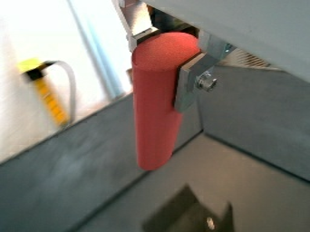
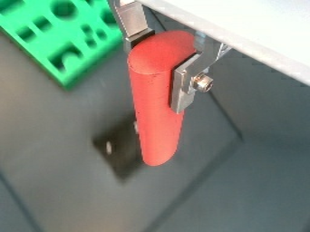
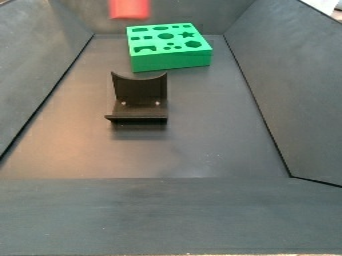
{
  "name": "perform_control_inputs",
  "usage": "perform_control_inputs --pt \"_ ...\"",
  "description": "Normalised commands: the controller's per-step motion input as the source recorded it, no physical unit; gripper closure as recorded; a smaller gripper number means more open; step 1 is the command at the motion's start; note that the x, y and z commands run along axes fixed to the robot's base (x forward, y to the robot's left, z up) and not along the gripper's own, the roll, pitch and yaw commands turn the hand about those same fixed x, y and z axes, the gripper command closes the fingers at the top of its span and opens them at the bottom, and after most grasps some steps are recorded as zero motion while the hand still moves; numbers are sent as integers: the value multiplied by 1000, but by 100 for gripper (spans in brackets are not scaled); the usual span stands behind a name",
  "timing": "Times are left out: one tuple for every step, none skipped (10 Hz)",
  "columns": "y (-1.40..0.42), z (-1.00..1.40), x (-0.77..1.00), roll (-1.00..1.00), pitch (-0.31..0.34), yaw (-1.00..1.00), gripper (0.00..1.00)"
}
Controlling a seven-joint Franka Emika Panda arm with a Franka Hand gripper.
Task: Pick up the oval object. Move up. Place the oval object on the fixture. Regrasp the oval object. Move to above the board. Insert the oval object.
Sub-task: Move to above the board.
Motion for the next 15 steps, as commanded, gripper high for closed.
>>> perform_control_inputs --pt "-1000 44 -563 -310 67 1000 100" --pt "-1000 37 -563 -316 48 1000 100" --pt "-1000 47 -563 -312 28 1000 100" --pt "-1000 52 -564 -304 2 1000 100" --pt "-1000 51 -568 -298 -18 1000 100" --pt "-1000 55 -585 -289 -46 1000 100" --pt "-1000 57 -590 -287 -59 1000 100" --pt "-877 63 -538 -271 -84 1000 100" --pt "-520 40 -328 -259 -106 1000 100" --pt "-299 20 -199 -251 -124 1000 100" --pt "-162 4 -127 -244 -146 1000 100" --pt "-92 5 -98 -236 -173 1000 100" --pt "-36 2 -83 -224 -210 1000 100" --pt "-14 -2 -70 -214 -240 1000 100" --pt "-4 -1 -65 -203 -272 1000 100"
